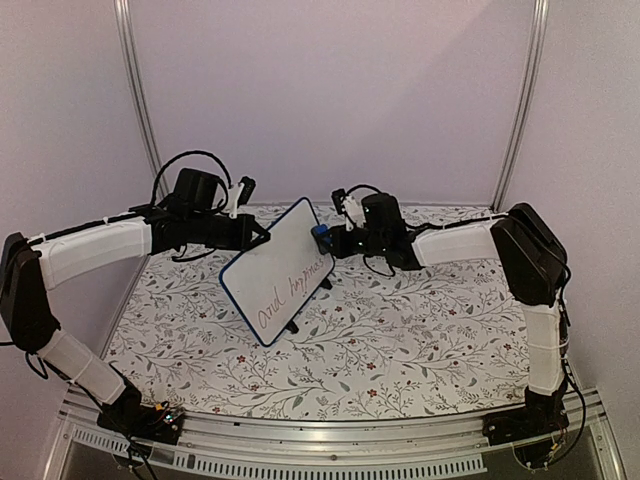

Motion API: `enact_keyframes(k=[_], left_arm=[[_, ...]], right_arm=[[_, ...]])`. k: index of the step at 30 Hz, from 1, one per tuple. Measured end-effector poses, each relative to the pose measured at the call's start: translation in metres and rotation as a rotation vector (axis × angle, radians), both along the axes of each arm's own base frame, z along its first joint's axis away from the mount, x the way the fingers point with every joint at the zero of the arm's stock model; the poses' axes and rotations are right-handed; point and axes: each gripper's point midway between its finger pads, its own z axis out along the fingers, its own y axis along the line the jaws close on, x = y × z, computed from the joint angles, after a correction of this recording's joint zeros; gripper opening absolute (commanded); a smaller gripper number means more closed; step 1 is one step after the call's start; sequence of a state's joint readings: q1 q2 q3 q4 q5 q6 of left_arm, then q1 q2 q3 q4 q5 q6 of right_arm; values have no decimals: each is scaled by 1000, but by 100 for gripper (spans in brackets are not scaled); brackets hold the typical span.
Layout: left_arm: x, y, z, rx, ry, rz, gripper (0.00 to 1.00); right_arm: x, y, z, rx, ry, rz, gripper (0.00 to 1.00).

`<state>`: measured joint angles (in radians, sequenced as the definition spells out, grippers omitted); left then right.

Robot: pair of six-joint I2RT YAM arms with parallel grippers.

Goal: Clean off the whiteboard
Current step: Erase the center of the board.

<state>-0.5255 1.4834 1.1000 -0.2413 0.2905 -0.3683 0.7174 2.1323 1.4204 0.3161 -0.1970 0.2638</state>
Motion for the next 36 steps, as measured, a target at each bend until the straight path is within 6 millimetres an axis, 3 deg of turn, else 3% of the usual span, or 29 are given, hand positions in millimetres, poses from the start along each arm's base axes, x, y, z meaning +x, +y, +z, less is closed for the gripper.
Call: enact_keyframes(k=[4, 8, 10, 16, 21, 25, 32, 36], left_arm=[[0, 0, 0, 0, 0, -1, 0], [0, 0, 0, -1, 0, -2, 0], [0, -1, 0, -2, 0, -4, 0], [-1, -1, 0, -4, 1, -7, 0], [-1, -1, 0, -4, 2, -5, 0], [0, 0, 0, -1, 0, 4, 0], [2, 2, 0, 5, -2, 13, 0], [1, 1, 0, 3, -3, 10, 0]], right_arm=[[8, 8, 27, 32, -53, 5, 16], [7, 7, 24, 34, -57, 6, 16], [3, 4, 12, 31, -50, 6, 16], [-22, -16, -52, -48, 69, 3, 16], [-23, -17, -59, -66, 87, 4, 16], [-15, -11, -43, -76, 69, 6, 16], [14, 13, 35, -5, -77, 13, 16], [15, 24, 58, 17, -137, 23, 16]])
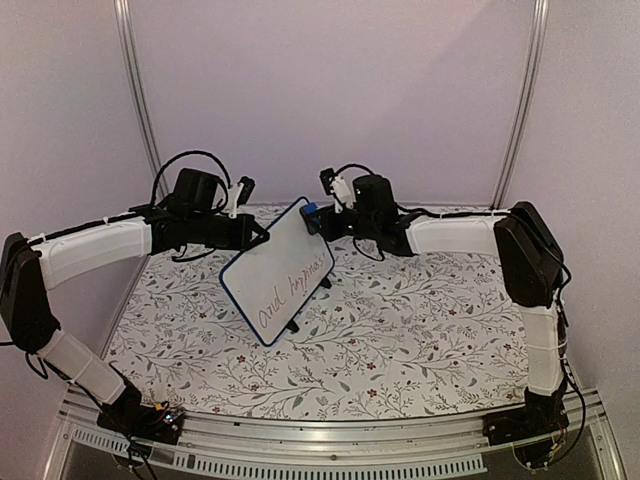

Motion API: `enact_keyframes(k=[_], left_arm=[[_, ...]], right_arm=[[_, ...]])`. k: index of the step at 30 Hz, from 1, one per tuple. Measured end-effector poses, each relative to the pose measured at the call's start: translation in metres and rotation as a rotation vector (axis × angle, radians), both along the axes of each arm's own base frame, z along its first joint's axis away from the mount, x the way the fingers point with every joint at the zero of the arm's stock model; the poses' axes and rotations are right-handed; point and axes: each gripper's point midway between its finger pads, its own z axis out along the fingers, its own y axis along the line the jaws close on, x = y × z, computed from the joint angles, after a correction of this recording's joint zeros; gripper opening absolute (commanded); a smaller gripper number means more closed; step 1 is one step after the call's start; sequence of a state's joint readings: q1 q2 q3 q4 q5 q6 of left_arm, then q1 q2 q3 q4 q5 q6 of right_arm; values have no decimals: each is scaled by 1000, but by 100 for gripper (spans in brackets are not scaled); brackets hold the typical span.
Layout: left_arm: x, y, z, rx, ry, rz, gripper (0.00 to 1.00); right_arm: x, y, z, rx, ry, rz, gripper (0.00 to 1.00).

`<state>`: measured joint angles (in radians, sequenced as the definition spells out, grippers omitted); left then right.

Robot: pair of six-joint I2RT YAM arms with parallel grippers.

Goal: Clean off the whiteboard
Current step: Erase the center of the board.

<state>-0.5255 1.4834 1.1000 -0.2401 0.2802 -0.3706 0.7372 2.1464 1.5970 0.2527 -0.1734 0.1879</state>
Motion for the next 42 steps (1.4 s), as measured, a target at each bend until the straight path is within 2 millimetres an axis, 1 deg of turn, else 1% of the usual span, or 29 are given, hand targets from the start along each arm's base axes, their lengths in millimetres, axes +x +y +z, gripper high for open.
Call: enact_keyframes(k=[3, 6, 14, 17, 22, 25, 29, 33, 36, 39, 42], left_arm=[[1, 1, -1, 3, 0, 5, 0], [1, 2, -1, 6, 2, 10, 0], [2, 4, -2, 9, 3, 16, 0], [2, 4, -2, 7, 3, 13, 0], [2, 4, -2, 9, 1, 17, 0], [2, 4, -2, 8, 1, 17, 0], [2, 4, -2, 7, 0, 15, 0], [1, 3, -1, 1, 1, 7, 0], [2, 3, -1, 1, 2, 8, 0], [2, 3, -1, 2, 2, 10, 0], [2, 3, -2, 3, 2, 11, 0]], right_arm=[[-7, 7, -1, -11, -14, 9, 16], [-21, 18, -6, -9, -41, 29, 16], [-64, 36, -26, 72, -94, 66, 17], [-69, 39, -26, 118, -102, 55, 17], [-62, 38, -25, 180, -99, 18, 17], [-53, 32, -24, 221, -88, -9, 17], [-32, 21, -21, 271, -81, -76, 17], [-10, 5, -21, 272, -85, -161, 17], [3, -1, -19, 265, -90, -207, 17], [8, 1, -14, 256, -95, -215, 17], [7, 4, -13, 241, -107, -209, 17]])
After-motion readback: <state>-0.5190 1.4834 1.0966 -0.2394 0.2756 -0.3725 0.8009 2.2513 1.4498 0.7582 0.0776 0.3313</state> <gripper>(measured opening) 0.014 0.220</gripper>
